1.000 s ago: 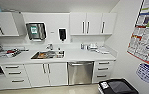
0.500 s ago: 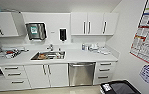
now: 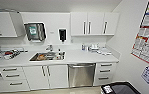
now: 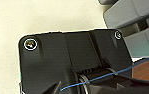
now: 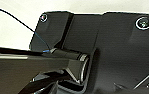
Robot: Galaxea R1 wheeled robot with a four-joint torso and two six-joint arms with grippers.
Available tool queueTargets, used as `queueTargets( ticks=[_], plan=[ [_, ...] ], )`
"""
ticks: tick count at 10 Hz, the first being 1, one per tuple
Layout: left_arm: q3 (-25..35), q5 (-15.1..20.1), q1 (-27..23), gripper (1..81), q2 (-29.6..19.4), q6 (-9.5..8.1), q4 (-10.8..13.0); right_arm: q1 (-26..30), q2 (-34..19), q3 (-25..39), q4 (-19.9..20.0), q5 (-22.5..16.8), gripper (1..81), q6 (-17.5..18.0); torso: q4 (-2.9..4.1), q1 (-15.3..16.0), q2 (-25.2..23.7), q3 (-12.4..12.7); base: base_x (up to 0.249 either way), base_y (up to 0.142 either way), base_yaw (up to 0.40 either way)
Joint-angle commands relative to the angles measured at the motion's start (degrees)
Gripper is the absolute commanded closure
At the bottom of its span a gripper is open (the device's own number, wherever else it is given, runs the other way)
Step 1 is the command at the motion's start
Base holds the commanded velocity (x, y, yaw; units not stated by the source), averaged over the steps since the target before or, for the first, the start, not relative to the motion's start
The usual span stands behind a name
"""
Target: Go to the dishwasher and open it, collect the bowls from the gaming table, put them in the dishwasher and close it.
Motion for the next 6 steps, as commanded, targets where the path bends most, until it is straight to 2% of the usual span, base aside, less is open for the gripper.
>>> queueTargets(
  ticks=[1, 6],
  plan=[
    [0.4, 2.9, -3.2, 1.0, -0.3, 0.01, -0.3, 2.5, -0.1, 0.3, -0.5, -2.9, 1.0, -0.2, 0.0, 0.0, 0.0, 0.0, 0.075, 0.0, 0.0],
    [0.4, 2.9, -3.2, 1.0, -0.3, 0.02, -0.3, 2.6, -0.1, 0.3, -0.5, -2.9, 1.0, -0.2, 0.0, 0.0, 0.0, 0.0, 0.081, 0.0, 0.0]
  ],
)
